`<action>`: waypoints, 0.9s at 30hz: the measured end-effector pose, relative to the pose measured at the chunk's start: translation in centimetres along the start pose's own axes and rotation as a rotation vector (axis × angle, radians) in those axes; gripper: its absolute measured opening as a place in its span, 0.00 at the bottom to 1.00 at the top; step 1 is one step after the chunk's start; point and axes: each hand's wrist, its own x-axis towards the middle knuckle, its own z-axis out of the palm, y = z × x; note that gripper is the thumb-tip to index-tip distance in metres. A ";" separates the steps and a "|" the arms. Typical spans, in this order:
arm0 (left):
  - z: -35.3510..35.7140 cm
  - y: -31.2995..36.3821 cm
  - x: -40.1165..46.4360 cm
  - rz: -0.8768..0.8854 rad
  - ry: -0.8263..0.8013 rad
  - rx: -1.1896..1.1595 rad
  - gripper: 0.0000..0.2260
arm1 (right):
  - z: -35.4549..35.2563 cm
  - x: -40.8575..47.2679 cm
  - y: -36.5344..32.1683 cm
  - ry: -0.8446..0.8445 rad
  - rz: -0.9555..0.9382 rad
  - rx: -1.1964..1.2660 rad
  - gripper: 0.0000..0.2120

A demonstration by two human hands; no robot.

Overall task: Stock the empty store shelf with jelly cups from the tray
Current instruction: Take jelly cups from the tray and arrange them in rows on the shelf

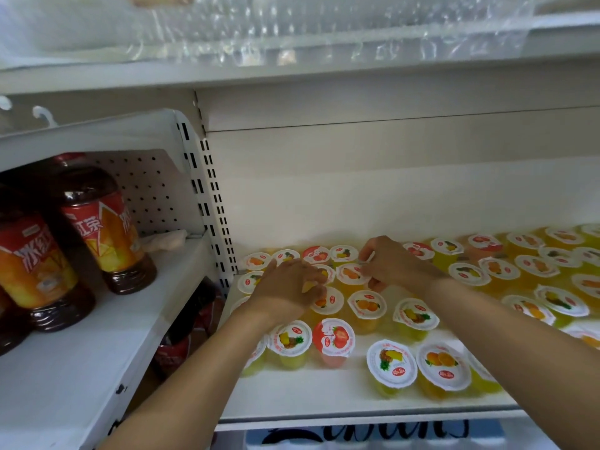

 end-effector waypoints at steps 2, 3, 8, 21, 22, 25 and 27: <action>0.0 0.1 -0.2 0.007 0.008 0.004 0.15 | -0.6 -0.7 0.2 0.037 -0.117 -0.057 0.09; 0.0 0.1 -0.3 0.013 0.020 0.010 0.14 | -1.1 -1.3 0.3 0.025 -0.179 -0.073 0.09; 0.1 0.5 -1.7 0.031 0.075 -0.030 0.10 | -2.9 -4.4 -0.1 -0.384 -0.170 -0.266 0.23; -0.6 1.8 -3.8 0.073 0.054 0.056 0.12 | 0.1 -7.1 0.0 -0.030 -0.167 -0.515 0.28; -0.5 1.9 -4.2 0.089 0.085 0.040 0.12 | -0.2 -7.7 0.0 -0.010 -0.202 -0.501 0.26; -0.1 2.2 -6.0 0.162 0.187 -0.029 0.12 | -1.6 -10.1 0.4 -0.054 -0.348 -0.342 0.21; 0.4 2.2 -7.3 0.226 0.228 -0.063 0.15 | -2.4 -12.1 0.7 -0.148 -0.378 -0.339 0.25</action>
